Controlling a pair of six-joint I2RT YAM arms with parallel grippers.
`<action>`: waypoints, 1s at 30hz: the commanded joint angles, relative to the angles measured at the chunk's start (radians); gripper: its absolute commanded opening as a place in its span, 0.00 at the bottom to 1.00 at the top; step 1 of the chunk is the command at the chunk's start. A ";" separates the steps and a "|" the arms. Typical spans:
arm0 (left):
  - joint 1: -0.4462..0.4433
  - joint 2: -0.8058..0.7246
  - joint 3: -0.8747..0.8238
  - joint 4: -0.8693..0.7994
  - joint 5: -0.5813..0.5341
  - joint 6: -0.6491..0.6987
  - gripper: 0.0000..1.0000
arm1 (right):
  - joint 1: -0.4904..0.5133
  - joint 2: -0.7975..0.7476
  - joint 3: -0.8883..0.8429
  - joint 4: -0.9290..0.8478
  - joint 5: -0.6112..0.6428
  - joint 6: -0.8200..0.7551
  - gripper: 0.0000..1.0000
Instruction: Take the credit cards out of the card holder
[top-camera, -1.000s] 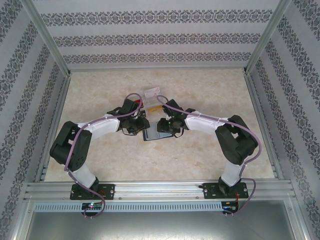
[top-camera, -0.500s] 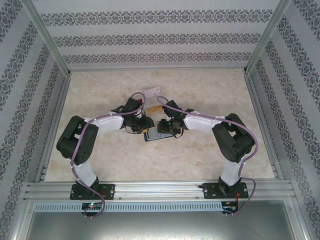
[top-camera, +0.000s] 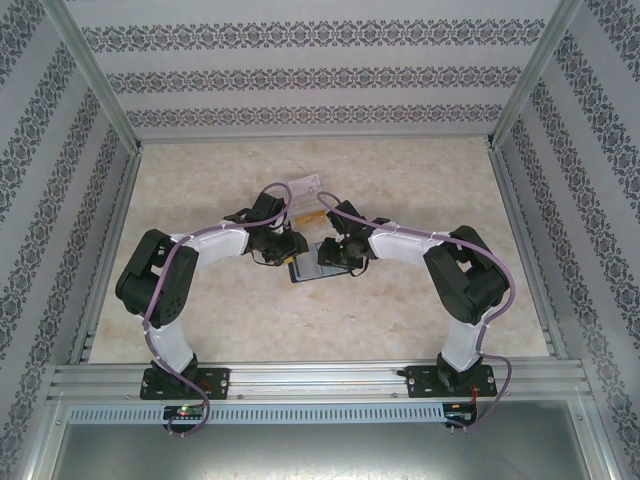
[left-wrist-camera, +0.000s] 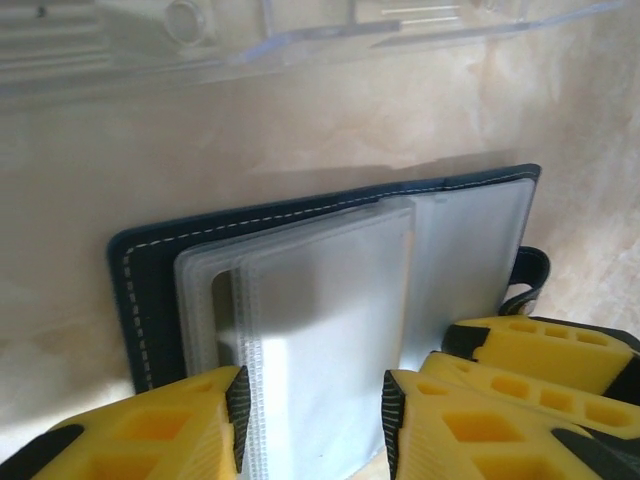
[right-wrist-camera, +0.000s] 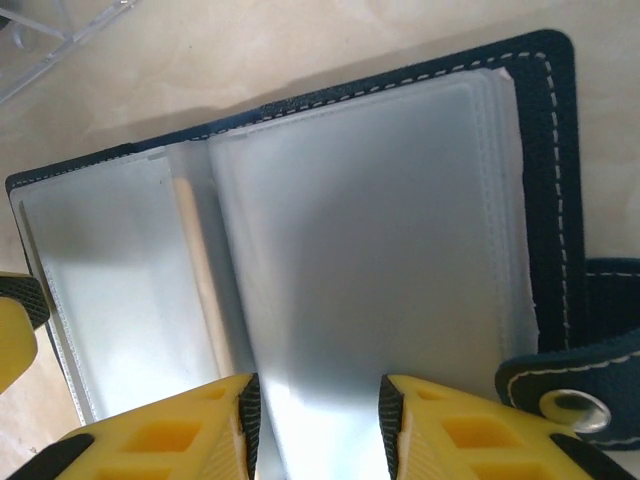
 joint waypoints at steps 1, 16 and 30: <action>0.010 -0.009 0.015 -0.051 -0.011 0.012 0.42 | -0.007 0.042 -0.025 -0.018 0.022 0.016 0.40; 0.010 0.058 0.035 -0.019 0.070 0.019 0.47 | -0.007 0.053 -0.033 -0.011 0.018 0.021 0.39; -0.002 0.102 0.061 0.040 0.161 0.016 0.41 | -0.010 0.041 -0.062 0.028 -0.031 0.013 0.36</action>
